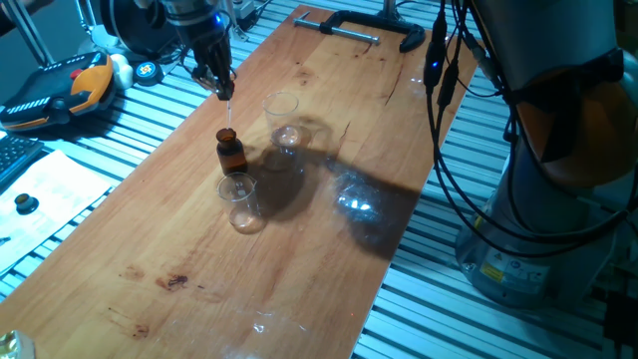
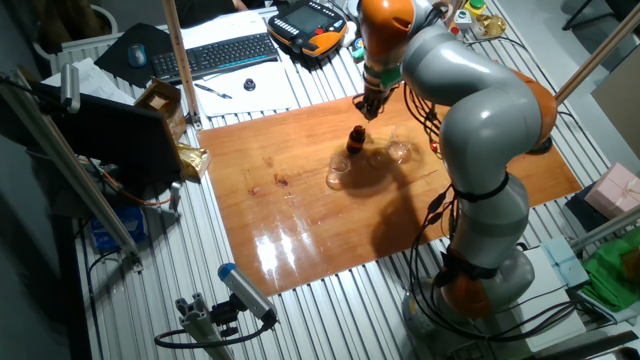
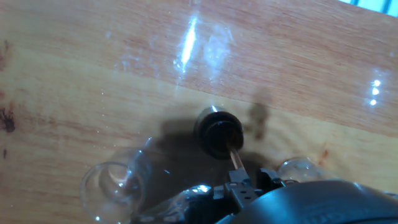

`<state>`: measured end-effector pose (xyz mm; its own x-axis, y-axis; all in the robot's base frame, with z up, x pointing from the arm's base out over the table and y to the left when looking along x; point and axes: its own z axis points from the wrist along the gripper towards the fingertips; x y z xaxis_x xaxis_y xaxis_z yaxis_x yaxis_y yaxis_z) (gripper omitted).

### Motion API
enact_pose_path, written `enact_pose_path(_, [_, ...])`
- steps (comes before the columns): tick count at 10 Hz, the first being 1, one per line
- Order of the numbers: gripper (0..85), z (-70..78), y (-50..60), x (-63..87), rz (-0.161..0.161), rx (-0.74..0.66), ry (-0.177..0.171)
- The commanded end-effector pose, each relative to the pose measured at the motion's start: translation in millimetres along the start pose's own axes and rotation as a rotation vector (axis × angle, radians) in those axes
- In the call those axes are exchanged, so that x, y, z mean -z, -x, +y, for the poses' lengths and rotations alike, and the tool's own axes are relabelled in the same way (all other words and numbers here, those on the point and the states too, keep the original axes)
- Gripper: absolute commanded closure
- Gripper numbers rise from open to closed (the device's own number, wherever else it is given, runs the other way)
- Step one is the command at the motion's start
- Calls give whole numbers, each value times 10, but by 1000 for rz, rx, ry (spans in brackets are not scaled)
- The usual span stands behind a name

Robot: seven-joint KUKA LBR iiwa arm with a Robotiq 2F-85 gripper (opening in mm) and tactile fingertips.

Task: Transfer liquid using a dropper

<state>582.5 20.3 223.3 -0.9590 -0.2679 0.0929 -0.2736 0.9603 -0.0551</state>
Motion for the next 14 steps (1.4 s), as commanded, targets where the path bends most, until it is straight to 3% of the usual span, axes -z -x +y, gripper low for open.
enact_pose_path(1, [673,-5,-10,38,5,0,0])
enact_pose_path(6, [670,-65,-139,213,28,-4,-27])
enact_pose_path(9, [670,-154,-209,193,13,22,-87])
enact_pose_path(14, [673,-159,-221,176,11,32,-73])
